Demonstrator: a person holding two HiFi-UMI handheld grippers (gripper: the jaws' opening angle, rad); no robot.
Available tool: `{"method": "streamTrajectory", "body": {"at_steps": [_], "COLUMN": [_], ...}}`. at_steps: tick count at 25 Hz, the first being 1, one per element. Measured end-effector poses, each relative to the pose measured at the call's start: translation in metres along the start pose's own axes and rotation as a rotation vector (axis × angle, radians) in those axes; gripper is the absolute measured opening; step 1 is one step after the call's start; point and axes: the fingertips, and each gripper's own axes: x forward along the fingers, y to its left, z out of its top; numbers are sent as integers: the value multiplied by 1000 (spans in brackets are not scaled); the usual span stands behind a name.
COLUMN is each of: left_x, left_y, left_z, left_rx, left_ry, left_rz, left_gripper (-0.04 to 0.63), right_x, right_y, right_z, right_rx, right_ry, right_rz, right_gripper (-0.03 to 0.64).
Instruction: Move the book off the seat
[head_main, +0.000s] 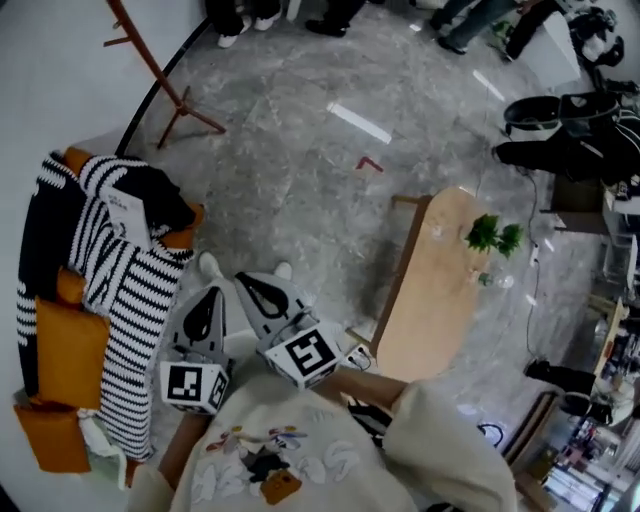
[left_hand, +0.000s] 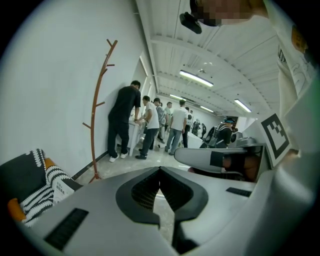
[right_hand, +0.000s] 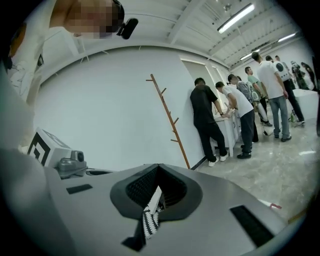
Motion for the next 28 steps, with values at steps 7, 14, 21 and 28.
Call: {"method": "streamTrajectory", "body": {"at_steps": [7,14,21,28], "left_x": [-25,-37,-36,-40], "left_y": [48,95,157,217], "left_z": [-16,-28,-40,-59], "left_rx": [-79,-172,-208,-289], "left_ry": [8,-44,-70,-90], "left_rz": [96,153,187,296], "left_gripper": [9,8,9,9], "right_x": [48,80,119,167], "right_y": [37,73,98,105], "right_z": [2,-5,-23,-45], "right_rx": [32,-9,-46,-118], "right_ry": [66,124,169,236], "right_rz": [87,135,156,221], "right_gripper": [-2,-2,-2,-2]}}
